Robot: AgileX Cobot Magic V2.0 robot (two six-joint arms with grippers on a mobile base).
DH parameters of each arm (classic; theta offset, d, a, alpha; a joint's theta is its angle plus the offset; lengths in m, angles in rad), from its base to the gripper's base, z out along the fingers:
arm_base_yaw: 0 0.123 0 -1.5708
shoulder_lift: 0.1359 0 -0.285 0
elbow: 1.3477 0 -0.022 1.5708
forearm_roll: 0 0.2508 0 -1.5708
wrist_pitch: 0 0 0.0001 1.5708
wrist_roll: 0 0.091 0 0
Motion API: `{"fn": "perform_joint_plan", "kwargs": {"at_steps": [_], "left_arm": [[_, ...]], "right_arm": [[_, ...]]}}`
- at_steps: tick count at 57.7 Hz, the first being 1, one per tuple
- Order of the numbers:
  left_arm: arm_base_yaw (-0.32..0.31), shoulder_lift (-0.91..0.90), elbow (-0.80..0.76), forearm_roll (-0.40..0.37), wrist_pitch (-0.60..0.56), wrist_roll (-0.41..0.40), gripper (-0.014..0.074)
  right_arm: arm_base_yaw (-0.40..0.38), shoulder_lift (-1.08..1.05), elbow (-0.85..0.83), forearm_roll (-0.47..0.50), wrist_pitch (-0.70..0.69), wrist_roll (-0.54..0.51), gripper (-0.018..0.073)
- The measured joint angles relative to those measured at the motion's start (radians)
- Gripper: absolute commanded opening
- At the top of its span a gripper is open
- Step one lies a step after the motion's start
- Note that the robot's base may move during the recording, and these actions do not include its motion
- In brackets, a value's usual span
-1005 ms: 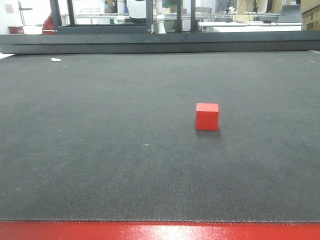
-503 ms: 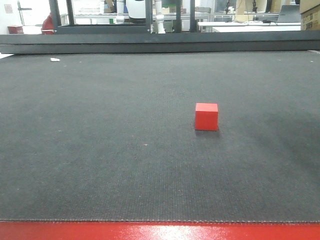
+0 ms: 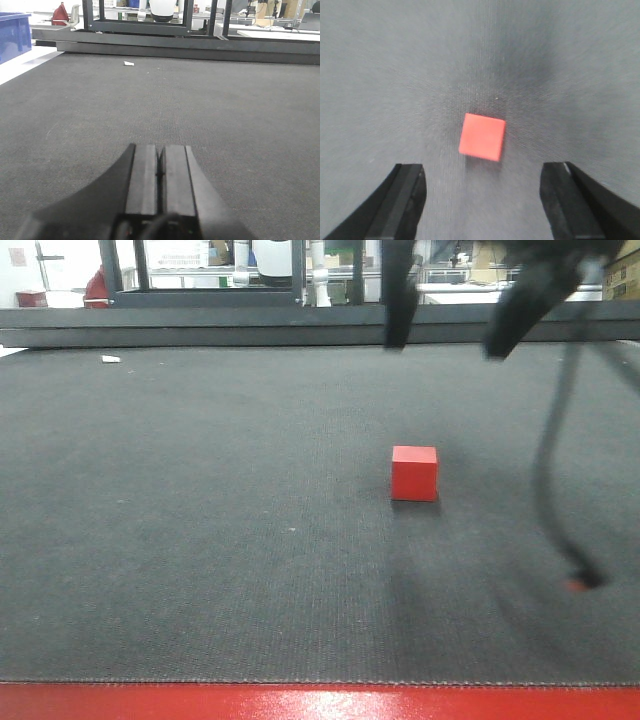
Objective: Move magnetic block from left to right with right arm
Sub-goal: 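Lower the open right gripper over the red cube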
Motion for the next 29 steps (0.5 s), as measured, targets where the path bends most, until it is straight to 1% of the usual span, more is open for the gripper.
{"fn": "perform_joint_plan", "kwargs": {"at_steps": [15,29], "left_arm": [[0.000,0.000,0.000,0.000,0.000,0.000,-0.0126],[0.000,0.000,0.000,0.000,0.000,0.000,-0.0126]], "right_arm": [[0.000,0.145,-0.026,-0.028,-0.007,0.081,0.0571],[0.000,0.214,-0.027,-0.030,-0.059,0.091,0.0571]]}}
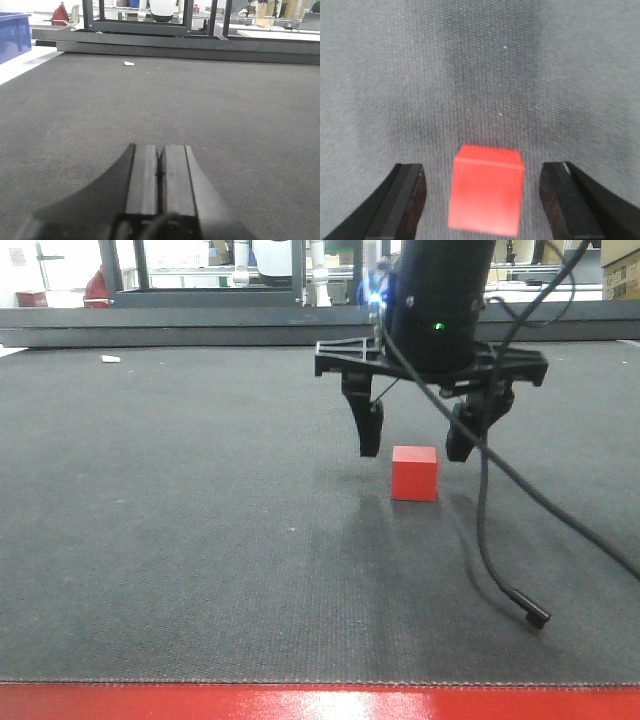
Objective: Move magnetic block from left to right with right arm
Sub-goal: 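Lower the open right gripper over the red cube, then close the right gripper on the red cube and lift it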
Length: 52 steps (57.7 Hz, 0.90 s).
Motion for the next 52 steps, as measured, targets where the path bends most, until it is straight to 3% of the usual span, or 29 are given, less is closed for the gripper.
{"fn": "perform_joint_plan", "kwargs": {"at_steps": [11,16,20,24,34,42,52], "left_arm": [[0.000,0.000,0.000,0.000,0.000,0.000,-0.0126],[0.000,0.000,0.000,0.000,0.000,0.000,-0.0126],[0.000,0.000,0.000,0.000,0.000,0.000,-0.0126],[0.000,0.000,0.000,0.000,0.000,0.000,-0.0126],[0.000,0.000,0.000,0.000,0.000,0.000,-0.0126],[0.000,0.000,0.000,0.000,0.000,0.000,-0.0126],[0.000,0.000,0.000,0.000,0.000,0.000,-0.0126]], "right_arm": [[0.000,0.047,-0.002,-0.002,-0.012,0.002,0.0543],[0.000,0.049,-0.002,-0.005,-0.022,0.002,0.0442],[-0.002,0.049,-0.002,-0.008,-0.025,0.004,0.0303],[-0.004,0.049,-0.002,-0.011,-0.025,0.004,0.0244],[-0.016,0.003,-0.002,-0.021,-0.025,-0.032,0.0235],[-0.050,-0.098,0.043,-0.021,-0.042,-0.152,0.0235],[-0.124,-0.303,0.240,0.001,-0.126,-0.315,0.0235]]}}
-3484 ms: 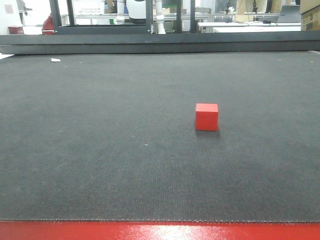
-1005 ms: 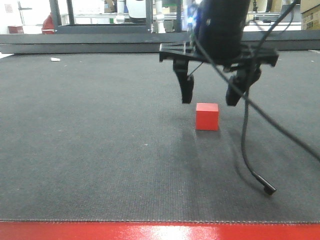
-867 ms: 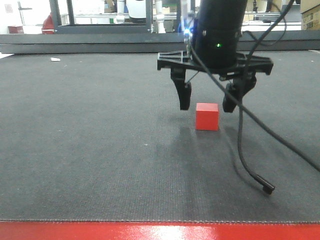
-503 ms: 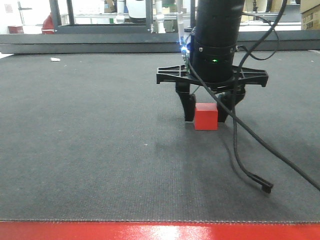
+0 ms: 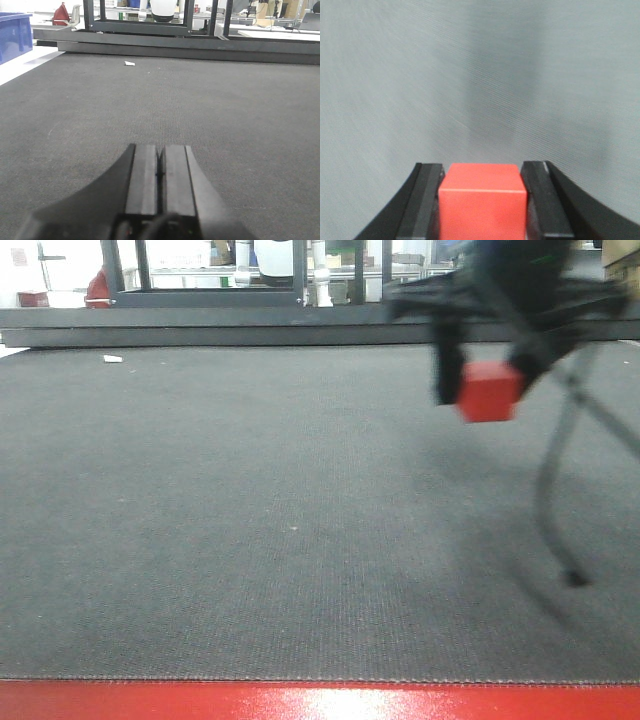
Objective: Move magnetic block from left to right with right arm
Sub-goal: 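Close the right gripper on the red cube and lift it, then hold the red cube raised in the right gripper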
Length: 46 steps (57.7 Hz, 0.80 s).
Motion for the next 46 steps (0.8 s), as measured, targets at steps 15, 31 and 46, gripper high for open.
{"fn": "perform_joint_plan", "kwargs": {"at_steps": [15,31,46], "left_arm": [[0.000,0.000,0.000,0.000,0.000,0.000,-0.0126],[0.000,0.000,0.000,0.000,0.000,0.000,-0.0126],[0.000,0.000,0.000,0.000,0.000,0.000,-0.0126]], "right_arm": [[-0.122,-0.405,0.360,0.011,-0.151,-0.136,0.0235],[-0.135,-0.839,0.592,0.013,-0.207,-0.242,0.0235],[-0.135,-1.158,0.704,0.008,-0.194,-0.251,0.0235]]}}
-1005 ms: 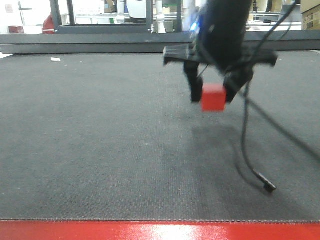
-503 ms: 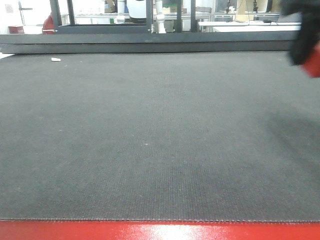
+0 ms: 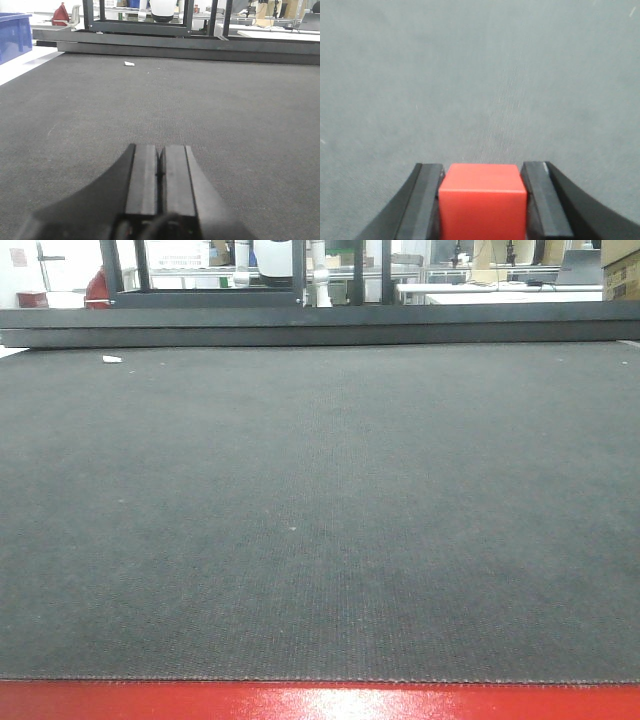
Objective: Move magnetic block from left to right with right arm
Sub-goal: 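Hold the red cube raised in the right gripper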
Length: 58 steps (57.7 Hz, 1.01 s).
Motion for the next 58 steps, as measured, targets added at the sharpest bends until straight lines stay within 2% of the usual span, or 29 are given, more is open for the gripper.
{"fn": "perform_joint_plan", "kwargs": {"at_steps": [14,58], "left_arm": [[0.000,0.000,0.000,0.000,0.000,0.000,-0.0126],[0.000,0.000,0.000,0.000,0.000,0.000,-0.0126]], "right_arm": [[0.000,-0.142,0.009,0.000,0.016,0.000,0.0235],[0.000,-0.147,0.010,0.000,0.002,-0.002,0.0235]]}}
